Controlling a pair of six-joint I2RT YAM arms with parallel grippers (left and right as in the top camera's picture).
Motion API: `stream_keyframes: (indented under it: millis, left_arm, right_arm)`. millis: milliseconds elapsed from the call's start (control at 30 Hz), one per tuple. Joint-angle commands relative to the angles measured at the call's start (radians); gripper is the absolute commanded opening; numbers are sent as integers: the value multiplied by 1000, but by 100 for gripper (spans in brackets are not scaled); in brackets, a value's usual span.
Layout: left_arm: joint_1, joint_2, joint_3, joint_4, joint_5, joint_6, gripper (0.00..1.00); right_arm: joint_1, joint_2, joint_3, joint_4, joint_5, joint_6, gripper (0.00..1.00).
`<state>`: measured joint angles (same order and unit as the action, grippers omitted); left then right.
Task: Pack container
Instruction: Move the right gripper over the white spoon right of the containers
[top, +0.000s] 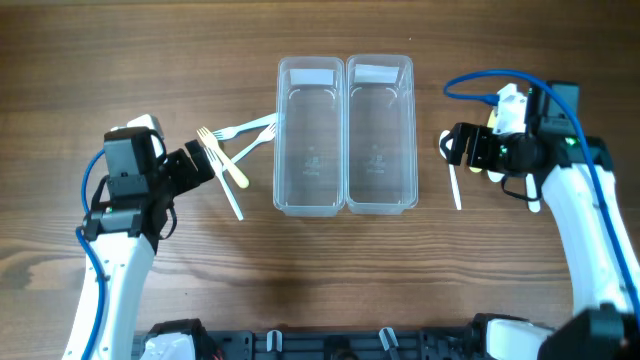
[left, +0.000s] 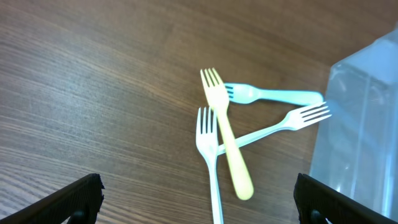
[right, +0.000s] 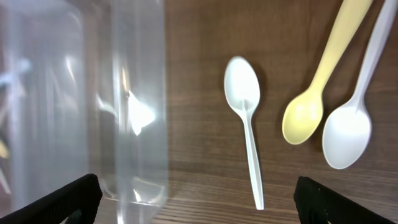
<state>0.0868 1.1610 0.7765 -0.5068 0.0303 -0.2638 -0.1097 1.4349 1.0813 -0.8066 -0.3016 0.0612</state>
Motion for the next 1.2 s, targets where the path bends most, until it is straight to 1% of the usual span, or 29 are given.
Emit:
stream_keyframes:
  millis: [0,267,333,367,400,700,767,900,967,1067,1167]
  left_arm:
    - [-4,14,16,1,-6,25,100]
    - [-4,14,16,0,-6,25,100]
    - [-4,14,16,0,-6,25,100]
    - [-4,14,16,0,-6,25,100]
    - [-4,14,16,0,-6,25,100]
    - [-4,14,16,0,-6,25,100]
    - [-4,14,16,0,-6,25,100]
    - [-4,14,16,0,-6,25,100]
    - [-4,14,16,0,-6,25,100]
    - [-4,14,16,0,-6,25,100]
    - [-4,14,16,0,-6,25,100]
  right_arm:
    - [-3,63,14,-2,21,-63,100]
    - [-1,186,12,9,67,-60,99]
    - [-1,212,11,28,100,-61,92]
    - [-1,220,11,37,115,-61,83]
    - [0,227,11,42,129,-61,79]
    - [18,296,11,59,142,-85,78]
    - [25,312,11,59,145,-87,73]
    - [34,344,11,71,146,-95,70]
    - [41,358,11,77,146,-120,70]
    - [48,378,11,81,161,-140,62]
    - [51,394,11,89,179,-139,60]
